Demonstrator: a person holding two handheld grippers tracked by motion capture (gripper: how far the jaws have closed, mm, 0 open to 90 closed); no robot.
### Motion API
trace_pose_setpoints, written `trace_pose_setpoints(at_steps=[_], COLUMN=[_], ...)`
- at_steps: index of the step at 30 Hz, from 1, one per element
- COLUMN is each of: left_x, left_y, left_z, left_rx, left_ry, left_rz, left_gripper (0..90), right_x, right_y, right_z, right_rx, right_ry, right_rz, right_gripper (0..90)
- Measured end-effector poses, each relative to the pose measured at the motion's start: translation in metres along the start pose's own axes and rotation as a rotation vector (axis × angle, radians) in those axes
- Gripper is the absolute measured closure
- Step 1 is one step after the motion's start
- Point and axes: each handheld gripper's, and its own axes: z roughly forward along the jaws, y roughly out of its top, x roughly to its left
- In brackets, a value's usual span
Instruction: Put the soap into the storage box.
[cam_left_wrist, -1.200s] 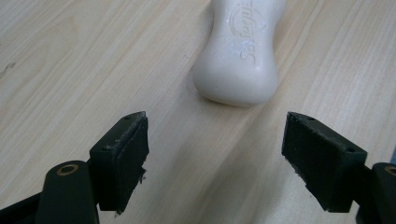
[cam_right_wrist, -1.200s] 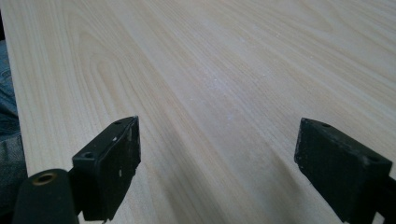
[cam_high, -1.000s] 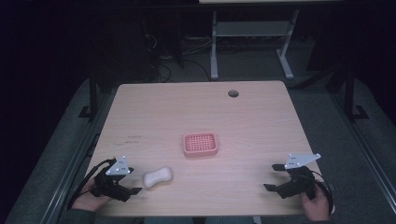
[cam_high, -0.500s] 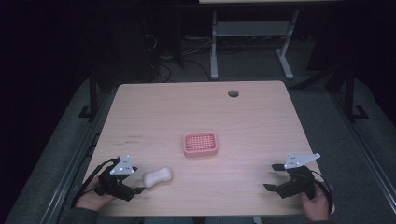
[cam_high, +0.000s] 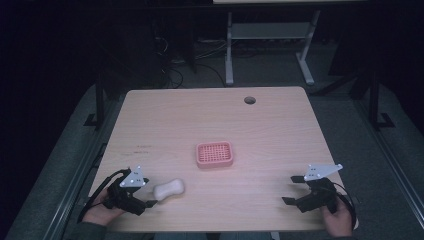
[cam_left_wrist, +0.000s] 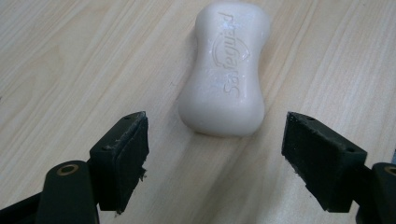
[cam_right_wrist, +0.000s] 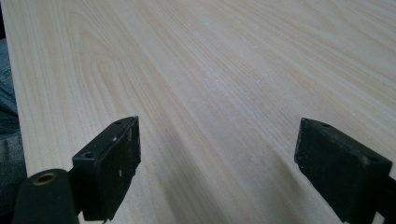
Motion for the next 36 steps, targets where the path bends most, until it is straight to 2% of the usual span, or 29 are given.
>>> trace_pose_setpoints(at_steps=[36], left_x=[0.0], left_y=[0.016], left_z=[0.009], left_rx=[-0.006], left_ry=[-0.021], left_rz=[0.029], left_gripper=[22.5], right_x=[0.002], right_y=[0.003], right_z=[0.003], right_rx=[0.005], right_ry=[0.011], right_rz=[-0.005], right_gripper=[14.1])
